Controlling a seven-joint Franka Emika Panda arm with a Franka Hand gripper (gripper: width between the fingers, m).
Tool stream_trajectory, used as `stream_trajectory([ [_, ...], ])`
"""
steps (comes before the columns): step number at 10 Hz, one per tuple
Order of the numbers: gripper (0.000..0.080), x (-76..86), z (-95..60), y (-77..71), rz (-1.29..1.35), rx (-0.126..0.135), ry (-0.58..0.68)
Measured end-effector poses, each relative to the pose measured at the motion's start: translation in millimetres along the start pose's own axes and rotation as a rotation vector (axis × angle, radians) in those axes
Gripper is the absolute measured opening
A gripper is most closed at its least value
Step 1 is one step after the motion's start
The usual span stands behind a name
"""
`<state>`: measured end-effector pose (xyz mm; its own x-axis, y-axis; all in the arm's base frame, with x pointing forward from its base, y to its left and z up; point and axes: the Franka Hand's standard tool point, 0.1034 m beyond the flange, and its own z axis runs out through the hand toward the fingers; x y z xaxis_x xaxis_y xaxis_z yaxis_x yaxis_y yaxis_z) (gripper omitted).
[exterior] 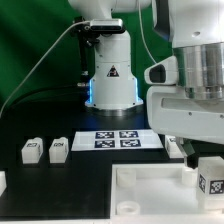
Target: Assemble one leg
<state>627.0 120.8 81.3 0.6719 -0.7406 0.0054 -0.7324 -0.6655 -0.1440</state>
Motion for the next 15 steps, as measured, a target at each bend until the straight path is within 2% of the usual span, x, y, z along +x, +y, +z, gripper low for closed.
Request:
stream_trajectory([
  [3, 0.0646, 2.2, 0.0, 1.6, -0.257, -0.002, 0.001],
  [4, 0.0649, 3.1, -0.1, 3.3, -0.43, -0.014, -0.001],
  [5, 0.0649, 3.7, -0.5, 7.1, -0.654, -0.051, -0.028],
  [6, 0.0649, 6.6, -1.0, 6.3, -0.746, -0.061, -0.036],
  [8, 0.0649, 6.7, -0.1, 6.3, -0.732, -0.058, -0.029],
  [10, 0.0378, 6.8, 0.0, 6.4, -0.703, -0.058, -0.029],
  [11, 0.0378, 6.0, 0.0, 5.9, -0.613, -0.055, -0.028],
  [12, 0.0291, 5.9, 0.1, 5.9, -0.538, -0.056, -0.027],
  [15, 0.0291, 6.4, 1.2, 6.5, -0.095, -0.069, -0.018],
])
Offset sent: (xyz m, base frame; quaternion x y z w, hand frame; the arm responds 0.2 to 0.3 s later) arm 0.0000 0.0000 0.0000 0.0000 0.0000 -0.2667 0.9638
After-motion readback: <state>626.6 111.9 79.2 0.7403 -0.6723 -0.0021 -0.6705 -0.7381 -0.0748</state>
